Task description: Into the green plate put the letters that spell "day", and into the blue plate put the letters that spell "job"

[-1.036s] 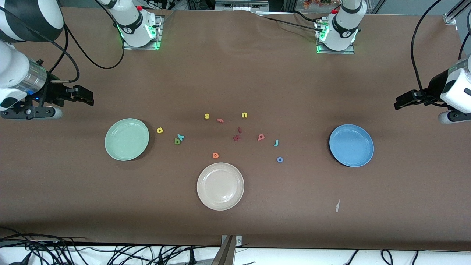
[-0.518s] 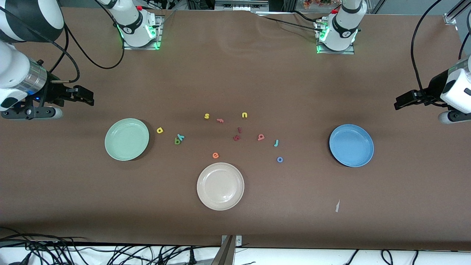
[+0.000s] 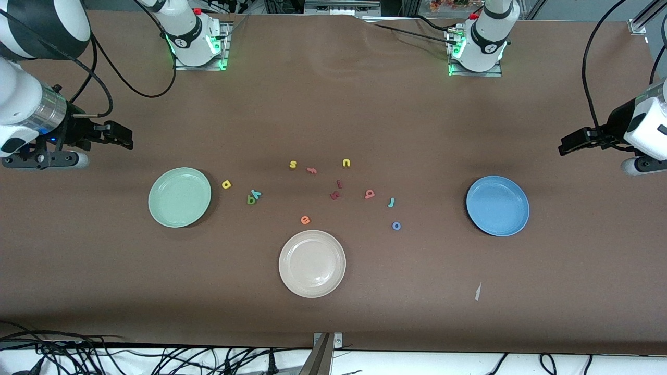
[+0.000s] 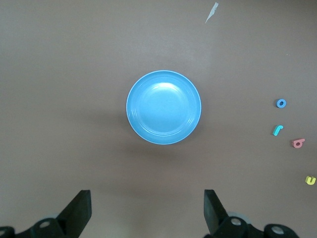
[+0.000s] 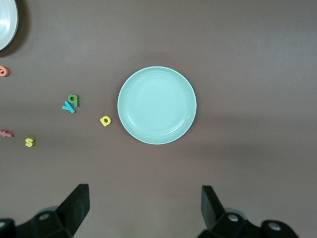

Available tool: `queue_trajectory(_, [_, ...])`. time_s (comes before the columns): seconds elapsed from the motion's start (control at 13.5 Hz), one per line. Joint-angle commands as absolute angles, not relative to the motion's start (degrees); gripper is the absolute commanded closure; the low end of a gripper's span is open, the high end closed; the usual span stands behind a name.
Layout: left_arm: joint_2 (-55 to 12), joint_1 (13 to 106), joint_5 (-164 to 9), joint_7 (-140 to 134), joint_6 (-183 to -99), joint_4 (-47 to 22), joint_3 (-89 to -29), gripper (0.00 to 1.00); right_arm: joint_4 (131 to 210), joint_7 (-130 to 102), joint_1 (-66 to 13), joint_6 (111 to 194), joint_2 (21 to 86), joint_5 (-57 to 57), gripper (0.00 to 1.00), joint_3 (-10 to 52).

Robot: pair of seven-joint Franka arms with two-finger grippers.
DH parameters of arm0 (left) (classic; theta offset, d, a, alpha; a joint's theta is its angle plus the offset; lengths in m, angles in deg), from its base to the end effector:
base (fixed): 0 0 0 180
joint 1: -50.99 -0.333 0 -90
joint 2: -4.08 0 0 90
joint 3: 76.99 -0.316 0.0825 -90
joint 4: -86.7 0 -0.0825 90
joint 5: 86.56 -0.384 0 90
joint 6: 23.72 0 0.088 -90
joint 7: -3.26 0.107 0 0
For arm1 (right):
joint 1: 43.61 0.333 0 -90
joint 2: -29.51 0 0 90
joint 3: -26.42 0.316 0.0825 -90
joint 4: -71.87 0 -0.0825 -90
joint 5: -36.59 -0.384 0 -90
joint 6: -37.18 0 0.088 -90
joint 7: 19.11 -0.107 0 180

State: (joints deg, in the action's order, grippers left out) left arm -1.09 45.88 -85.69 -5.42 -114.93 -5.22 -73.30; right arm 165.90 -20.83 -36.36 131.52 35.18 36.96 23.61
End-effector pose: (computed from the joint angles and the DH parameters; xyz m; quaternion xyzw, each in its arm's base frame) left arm 0.5782 0.0142 0.5594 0.9947 0.0884 -0.0518 0.0072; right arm 0.5815 0.0457 0.5412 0.9986 0.0241 -0.0463 0.0081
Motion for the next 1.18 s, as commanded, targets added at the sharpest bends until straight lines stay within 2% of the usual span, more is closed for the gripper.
queue_trajectory(0.0, [-0.8,45.5,-84.1,-4.0,-115.7,-5.7,-73.4,0.0,166.3,-20.3,-36.4,131.0,34.7,36.9,0.0,23.7])
queue_trajectory(1.11, [-4.0,46.4,-78.4,-5.0,-115.7,-4.7,-73.1,0.0,166.4,-20.4,-36.1,131.0,34.6,36.9,0.0,24.7])
